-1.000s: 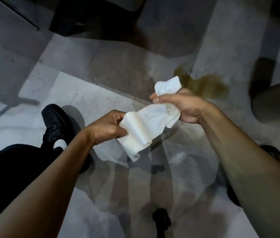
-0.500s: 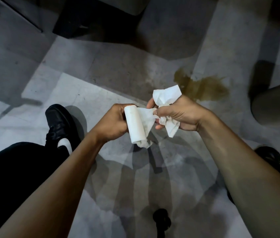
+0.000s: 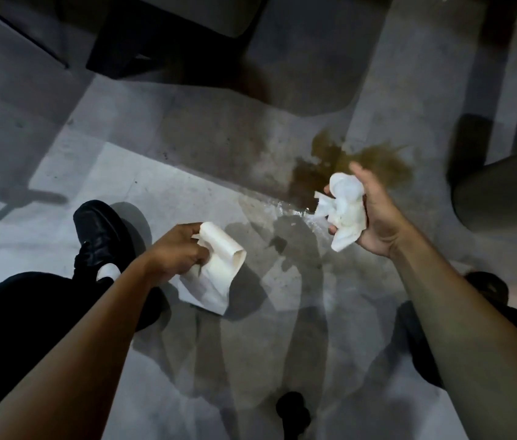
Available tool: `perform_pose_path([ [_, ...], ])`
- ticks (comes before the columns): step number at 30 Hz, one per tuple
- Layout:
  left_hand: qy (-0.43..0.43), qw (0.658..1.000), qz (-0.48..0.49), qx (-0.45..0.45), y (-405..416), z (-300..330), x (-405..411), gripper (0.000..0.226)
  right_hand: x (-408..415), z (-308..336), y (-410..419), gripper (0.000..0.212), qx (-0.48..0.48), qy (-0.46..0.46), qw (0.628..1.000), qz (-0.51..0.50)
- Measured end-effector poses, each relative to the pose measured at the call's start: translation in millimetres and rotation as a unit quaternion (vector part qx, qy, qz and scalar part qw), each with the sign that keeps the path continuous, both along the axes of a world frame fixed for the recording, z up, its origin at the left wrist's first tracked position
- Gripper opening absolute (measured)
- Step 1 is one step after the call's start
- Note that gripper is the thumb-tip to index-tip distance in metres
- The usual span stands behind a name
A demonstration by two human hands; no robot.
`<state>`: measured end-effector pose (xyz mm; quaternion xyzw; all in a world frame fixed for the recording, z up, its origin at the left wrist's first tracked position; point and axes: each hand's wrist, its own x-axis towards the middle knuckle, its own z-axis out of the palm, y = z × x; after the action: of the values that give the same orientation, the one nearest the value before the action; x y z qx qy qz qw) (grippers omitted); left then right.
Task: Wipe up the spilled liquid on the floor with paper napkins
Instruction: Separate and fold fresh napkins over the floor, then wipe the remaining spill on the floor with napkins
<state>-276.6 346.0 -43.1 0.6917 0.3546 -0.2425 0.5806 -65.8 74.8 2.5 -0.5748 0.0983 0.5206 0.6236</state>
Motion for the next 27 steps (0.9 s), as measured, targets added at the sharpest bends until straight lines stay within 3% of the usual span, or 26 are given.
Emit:
perform_pose_path([
  [2,0.032,0.996,0.080,0.035,7,-20,-4,0.042,2,-26,-15,0.046,0.023,0.022,0.999,-0.041],
  [5,0.068,0.978,0.153,0.120,18,-48,-6,0.057,1,-58,-30,0.024,-0.038,0.004,0.995,-0.092],
  [6,0.094,0.973,0.133,0.165,20,-52,-5,0.066,0,-65,-32,0.016,-0.072,-0.012,0.993,-0.096],
  [8,0.124,0.952,0.084,0.265,20,-53,-1,0.076,0,-74,-32,0.021,-0.163,-0.071,0.980,-0.088],
  [10,0.095,0.934,0.051,0.341,14,-51,10,0.076,0,-79,-30,0.027,-0.245,-0.140,0.958,-0.044],
  [12,0.023,0.931,0.019,0.364,-1,-46,29,0.061,3,-87,-35,0.022,-0.302,-0.218,0.928,0.002],
  [16,-0.089,0.963,-0.038,0.253,-64,-40,92,0.029,13,-102,-56,0.030,-0.365,-0.337,0.868,-0.004],
  [19,-0.098,0.989,-0.053,0.092,-109,-36,142,0.035,25,-102,-60,0.028,-0.316,-0.347,0.882,-0.040],
  [22,-0.107,0.990,-0.074,-0.060,-149,-31,188,0.061,37,-106,-58,0.022,-0.239,-0.314,0.916,-0.072],
  [25,-0.177,0.980,-0.078,-0.034,-178,-40,218,0.056,49,-106,-56,0.011,-0.187,-0.262,0.941,-0.101],
  [27,-0.171,0.984,-0.051,0.004,-185,-52,229,0.046,57,-103,-61,0.016,-0.136,-0.184,0.964,-0.134],
])
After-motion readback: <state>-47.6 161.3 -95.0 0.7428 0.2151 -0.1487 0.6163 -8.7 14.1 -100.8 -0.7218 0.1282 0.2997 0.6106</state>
